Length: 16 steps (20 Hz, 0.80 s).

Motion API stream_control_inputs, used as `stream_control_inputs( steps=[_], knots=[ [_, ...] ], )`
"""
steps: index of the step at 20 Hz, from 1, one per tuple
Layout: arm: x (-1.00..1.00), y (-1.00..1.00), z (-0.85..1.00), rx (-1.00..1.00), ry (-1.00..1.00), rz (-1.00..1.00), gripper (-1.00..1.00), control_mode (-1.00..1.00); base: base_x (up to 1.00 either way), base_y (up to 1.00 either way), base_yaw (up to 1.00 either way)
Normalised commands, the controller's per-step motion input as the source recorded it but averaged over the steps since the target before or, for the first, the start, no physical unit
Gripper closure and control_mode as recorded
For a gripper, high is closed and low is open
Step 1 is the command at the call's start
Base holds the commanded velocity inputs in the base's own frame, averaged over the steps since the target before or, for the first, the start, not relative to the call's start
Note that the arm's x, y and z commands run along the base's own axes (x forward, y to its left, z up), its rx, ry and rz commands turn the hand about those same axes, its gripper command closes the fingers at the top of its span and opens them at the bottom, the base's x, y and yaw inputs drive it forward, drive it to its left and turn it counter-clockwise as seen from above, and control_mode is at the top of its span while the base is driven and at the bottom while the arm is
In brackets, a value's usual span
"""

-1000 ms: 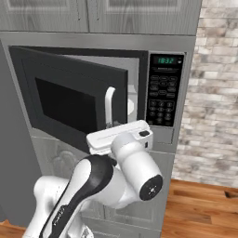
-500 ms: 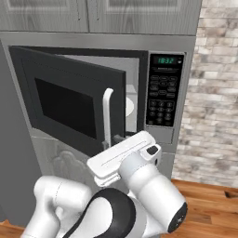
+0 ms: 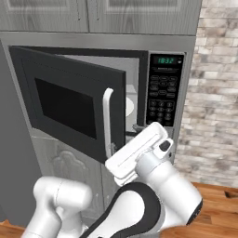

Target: Open the microwave door.

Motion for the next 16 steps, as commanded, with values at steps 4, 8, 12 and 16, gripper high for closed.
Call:
stream_control_inputs(
  steps=[4, 8, 12, 16],
  knots=[
    [0.56, -0.28, 0.0, -0.32, -0.24, 0.0, -1.0, -1.0, 0.0, 0.0, 0.0],
    [0.56, -0.38, 0.0, -0.29, -0.22, 0.0, -1.0, -1.0, 0.0, 0.0, 0.0],
    [0.59, -0.17, -0.06, -0.25, -0.2, 0.0, -1.0, -1.0, 0.0, 0.0, 0.0],
    [0.46, 0.12, -0.14, -0.18, -0.2, 0.01, -1.0, -1.0, 0.0, 0.0, 0.0]
  ],
)
